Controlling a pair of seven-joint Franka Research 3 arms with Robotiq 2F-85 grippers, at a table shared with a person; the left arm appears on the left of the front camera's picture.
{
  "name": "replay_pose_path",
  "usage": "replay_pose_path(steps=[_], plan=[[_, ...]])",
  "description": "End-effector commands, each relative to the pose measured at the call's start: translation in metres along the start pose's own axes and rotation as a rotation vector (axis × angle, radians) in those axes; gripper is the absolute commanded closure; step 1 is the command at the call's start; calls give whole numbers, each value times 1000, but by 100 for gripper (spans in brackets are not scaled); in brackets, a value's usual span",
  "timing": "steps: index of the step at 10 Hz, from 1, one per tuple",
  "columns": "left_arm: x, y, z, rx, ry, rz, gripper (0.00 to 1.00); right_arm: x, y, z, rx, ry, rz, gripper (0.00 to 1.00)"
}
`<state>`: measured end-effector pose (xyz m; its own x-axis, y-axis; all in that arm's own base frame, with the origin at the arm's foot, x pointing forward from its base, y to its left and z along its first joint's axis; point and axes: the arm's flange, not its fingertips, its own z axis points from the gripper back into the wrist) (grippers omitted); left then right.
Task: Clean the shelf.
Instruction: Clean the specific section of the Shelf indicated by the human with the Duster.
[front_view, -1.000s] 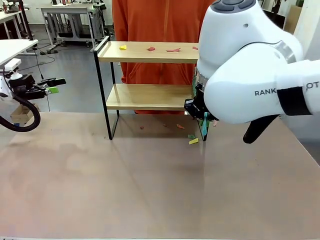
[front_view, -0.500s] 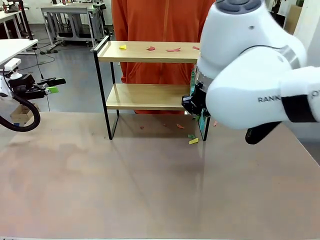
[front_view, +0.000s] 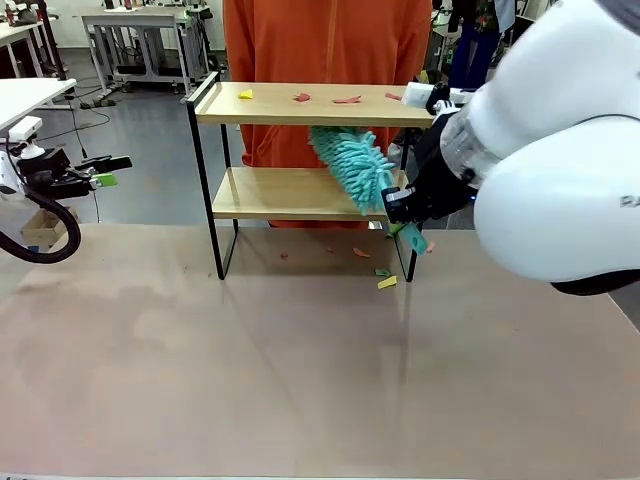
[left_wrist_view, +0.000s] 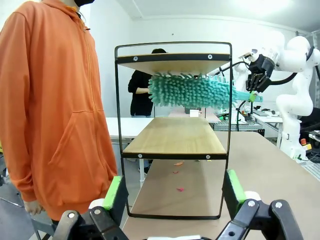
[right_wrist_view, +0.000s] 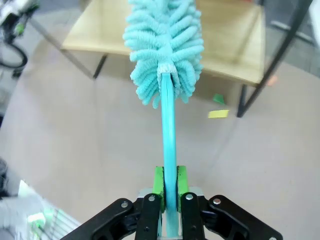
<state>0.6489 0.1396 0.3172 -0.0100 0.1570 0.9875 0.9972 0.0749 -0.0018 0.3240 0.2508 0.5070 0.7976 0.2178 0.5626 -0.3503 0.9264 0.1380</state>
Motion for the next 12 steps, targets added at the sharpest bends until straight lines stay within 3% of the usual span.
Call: replay_pose_path(steps=[1,3,7,12], plan=[[3,-1,0,-8,6,-11,0,-12,-18,10,153,76,164,87],[3,-1,0,-8,6,-11,0,-28,-19,16,230,146,326,87],[3,-1,0,-8,6,-11,0,-81,-54,53,203,300,599,87],[3,-1,0,-8,6,-11,0,-152,-111,116,185,506,647,87]])
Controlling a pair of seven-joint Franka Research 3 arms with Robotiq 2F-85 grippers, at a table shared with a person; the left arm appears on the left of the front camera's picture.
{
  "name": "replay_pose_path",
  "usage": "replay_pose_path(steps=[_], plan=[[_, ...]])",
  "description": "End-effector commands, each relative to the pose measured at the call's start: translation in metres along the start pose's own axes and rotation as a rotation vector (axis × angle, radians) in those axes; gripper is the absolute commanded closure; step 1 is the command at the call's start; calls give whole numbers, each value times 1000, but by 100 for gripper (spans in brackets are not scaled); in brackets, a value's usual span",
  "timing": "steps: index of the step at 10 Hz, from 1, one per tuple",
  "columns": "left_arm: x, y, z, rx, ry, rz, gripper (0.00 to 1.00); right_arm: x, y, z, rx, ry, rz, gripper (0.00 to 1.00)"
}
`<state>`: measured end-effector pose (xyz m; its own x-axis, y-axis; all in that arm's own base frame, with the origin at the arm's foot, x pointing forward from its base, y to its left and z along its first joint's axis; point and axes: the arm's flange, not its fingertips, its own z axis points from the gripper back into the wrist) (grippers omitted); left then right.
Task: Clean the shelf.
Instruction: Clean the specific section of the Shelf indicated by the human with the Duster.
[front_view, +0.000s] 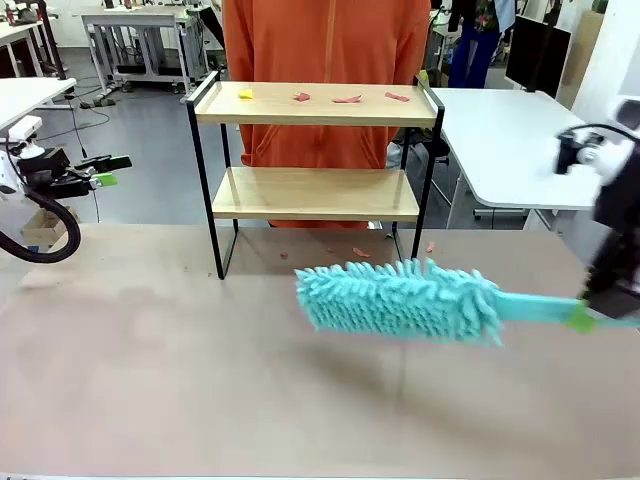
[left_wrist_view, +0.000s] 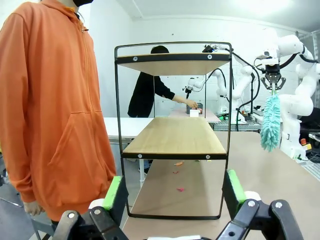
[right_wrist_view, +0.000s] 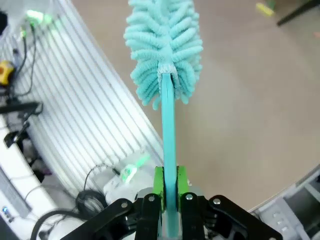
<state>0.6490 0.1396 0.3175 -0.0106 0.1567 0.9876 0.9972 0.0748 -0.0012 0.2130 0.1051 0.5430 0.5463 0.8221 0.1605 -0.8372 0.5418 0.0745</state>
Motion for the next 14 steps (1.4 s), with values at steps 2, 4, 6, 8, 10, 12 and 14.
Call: replay_pose_path(steps=[2,4,6,8,10,12,14], plan=[[3,-1,0,-8,5,-11,0,-83,12,-47,46,44,14,87],[3,-1,0,-8,5,-11,0,-107,16,-55,58,77,-14,87],[3,-1,0,-8,5,-11,0,-64,9,15,72,84,-27,87],[3,-1,0,-8,5,-11,0,-64,9,15,72,84,-27,87],[3,-1,0,-8,5,-11,0,-64,9,15,72,84,-27,87],[3,-1,0,-8,5,-11,0,-64,9,15,72,84,-27,87],[3,-1,0,-8,5,-11,0,-64,9,15,72,84,-27,87]])
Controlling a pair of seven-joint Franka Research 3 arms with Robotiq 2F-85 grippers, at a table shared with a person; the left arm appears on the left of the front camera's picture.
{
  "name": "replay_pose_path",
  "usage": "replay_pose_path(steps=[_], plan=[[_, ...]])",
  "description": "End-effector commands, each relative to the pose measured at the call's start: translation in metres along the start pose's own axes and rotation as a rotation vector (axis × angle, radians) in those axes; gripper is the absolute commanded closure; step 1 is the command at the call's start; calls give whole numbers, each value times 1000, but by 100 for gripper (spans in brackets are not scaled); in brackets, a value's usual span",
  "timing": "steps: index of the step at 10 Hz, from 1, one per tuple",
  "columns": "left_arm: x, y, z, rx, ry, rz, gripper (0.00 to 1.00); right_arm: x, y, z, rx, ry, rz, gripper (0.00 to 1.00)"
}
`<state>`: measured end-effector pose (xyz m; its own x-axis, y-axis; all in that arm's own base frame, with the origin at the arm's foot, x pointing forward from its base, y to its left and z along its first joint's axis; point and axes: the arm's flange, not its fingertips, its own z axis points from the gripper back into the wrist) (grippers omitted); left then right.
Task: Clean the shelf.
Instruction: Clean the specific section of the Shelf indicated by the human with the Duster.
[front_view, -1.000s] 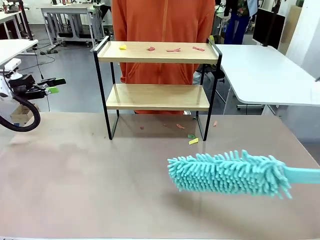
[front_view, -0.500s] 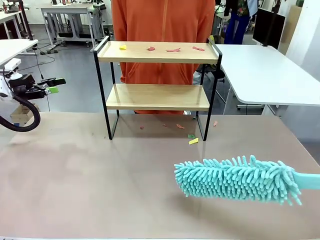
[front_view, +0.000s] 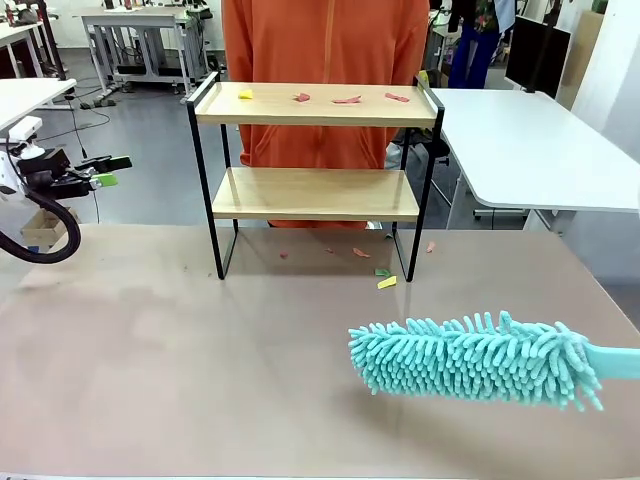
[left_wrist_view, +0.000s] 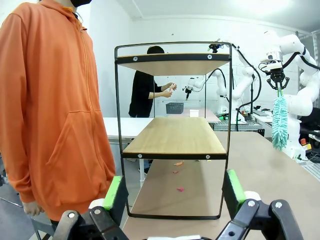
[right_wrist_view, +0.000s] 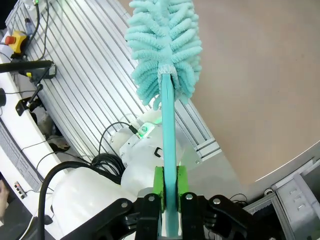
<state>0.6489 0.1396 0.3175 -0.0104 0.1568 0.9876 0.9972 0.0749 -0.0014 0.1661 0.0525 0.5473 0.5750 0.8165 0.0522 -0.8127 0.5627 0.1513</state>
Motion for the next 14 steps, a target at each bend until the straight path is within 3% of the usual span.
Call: replay_pose_path(steps=[1,14], plan=[[3,-1,0,-8,5,-11,0,4,-1,1,-2,-20,13,87],[3,-1,0,-8,5,-11,0,4,-1,1,-2,-20,13,87]])
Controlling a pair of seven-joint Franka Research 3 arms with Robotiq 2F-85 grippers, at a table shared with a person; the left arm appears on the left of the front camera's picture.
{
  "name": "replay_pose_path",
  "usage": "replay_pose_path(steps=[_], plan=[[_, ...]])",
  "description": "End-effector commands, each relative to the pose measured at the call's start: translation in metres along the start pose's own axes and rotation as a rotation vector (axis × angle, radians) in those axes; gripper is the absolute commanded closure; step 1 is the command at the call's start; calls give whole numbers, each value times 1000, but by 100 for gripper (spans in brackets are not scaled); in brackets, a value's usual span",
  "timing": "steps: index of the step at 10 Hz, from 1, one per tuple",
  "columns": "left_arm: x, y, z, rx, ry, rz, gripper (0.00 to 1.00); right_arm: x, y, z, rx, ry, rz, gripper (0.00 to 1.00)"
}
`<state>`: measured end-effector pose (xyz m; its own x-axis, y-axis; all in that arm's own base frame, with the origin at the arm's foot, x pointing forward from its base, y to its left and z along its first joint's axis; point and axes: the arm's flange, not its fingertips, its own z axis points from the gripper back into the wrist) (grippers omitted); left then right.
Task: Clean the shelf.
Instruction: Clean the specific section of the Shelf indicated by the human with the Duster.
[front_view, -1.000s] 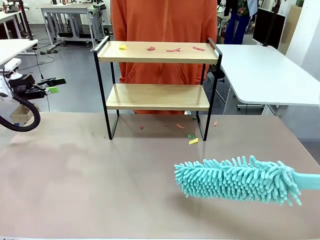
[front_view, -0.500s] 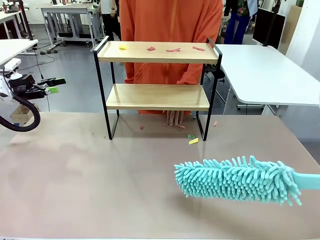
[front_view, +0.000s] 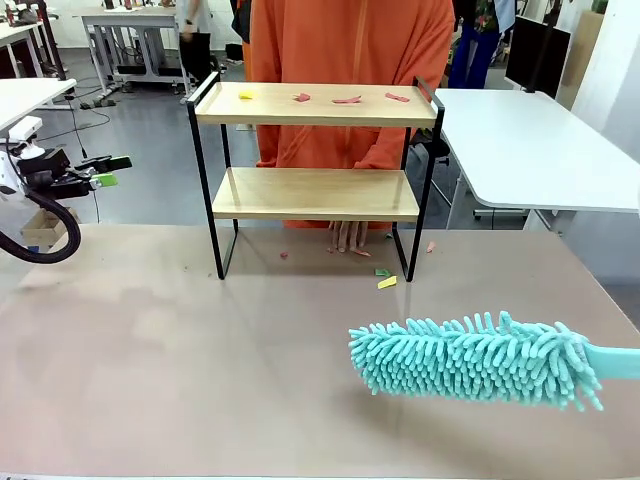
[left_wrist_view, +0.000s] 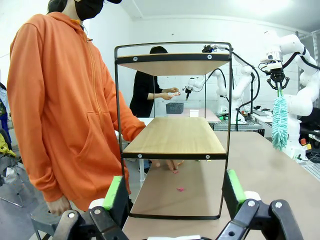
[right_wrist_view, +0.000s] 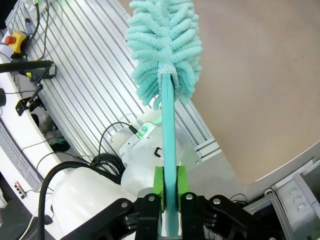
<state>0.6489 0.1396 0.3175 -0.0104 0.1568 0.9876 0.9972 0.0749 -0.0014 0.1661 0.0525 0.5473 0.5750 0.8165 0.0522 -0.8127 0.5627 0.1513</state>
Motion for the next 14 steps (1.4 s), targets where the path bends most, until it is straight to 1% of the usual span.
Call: replay_pose_path(steps=[1,5,6,7,8,10,11,12,13,14], plan=[[3,-1,0,-8,5,-11,0,4,-1,1,-2,-20,13,87],[3,-1,0,-8,5,-11,0,4,-1,1,-2,-20,13,87],[3,-1,0,-8,5,-11,0,0,0,0,0,0,0,87],[3,-1,0,-8,5,-11,0,31,-4,-1,18,-64,-11,87],[3,-1,0,-8,5,-11,0,57,-9,-2,-7,-82,-69,87],[3,-1,0,-8,5,-11,0,91,-11,-7,5,-187,-190,87],[3,-1,0,-8,5,-11,0,113,-9,-19,10,-229,-273,87],[3,-1,0,-8,5,-11,0,130,-3,-27,29,-271,-293,87],[3,-1,0,-8,5,-11,0,157,6,-38,16,-295,-335,87],[3,-1,0,-8,5,-11,0,179,13,-48,2,-299,-374,87]])
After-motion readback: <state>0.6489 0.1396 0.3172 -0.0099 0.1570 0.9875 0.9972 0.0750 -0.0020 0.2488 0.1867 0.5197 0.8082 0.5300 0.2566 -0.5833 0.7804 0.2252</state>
